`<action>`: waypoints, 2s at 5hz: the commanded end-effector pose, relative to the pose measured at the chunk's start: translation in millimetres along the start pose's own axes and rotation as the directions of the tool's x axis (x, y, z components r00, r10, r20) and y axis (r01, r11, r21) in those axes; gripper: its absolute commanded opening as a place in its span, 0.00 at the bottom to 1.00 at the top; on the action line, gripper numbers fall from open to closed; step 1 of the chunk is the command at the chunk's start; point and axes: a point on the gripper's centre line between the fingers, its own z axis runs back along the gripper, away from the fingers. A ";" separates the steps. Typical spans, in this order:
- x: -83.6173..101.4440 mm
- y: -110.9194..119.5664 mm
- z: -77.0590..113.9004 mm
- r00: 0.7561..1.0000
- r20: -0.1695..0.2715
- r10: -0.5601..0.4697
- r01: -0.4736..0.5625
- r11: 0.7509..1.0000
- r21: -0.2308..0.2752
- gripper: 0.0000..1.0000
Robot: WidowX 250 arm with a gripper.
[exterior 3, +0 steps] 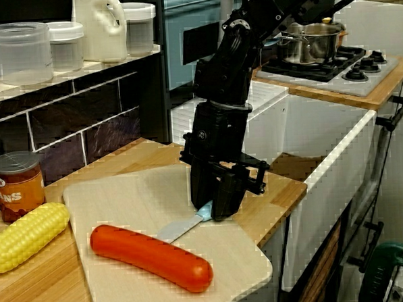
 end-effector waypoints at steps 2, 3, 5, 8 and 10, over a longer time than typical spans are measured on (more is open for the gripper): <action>5.3 -1.8 34.7 1.000 -0.005 0.019 -0.019 0.999 -0.037 0.00; 5.0 -8.6 45.4 1.000 -0.022 0.020 -0.020 0.999 -0.028 0.00; 4.3 -13.2 54.3 0.999 -0.033 0.015 -0.015 1.000 -0.022 0.00; 3.0 -19.7 60.4 0.999 0.015 -0.030 0.029 0.993 0.116 0.00; 3.7 -26.6 56.8 0.996 0.060 -0.073 0.057 0.972 0.228 0.00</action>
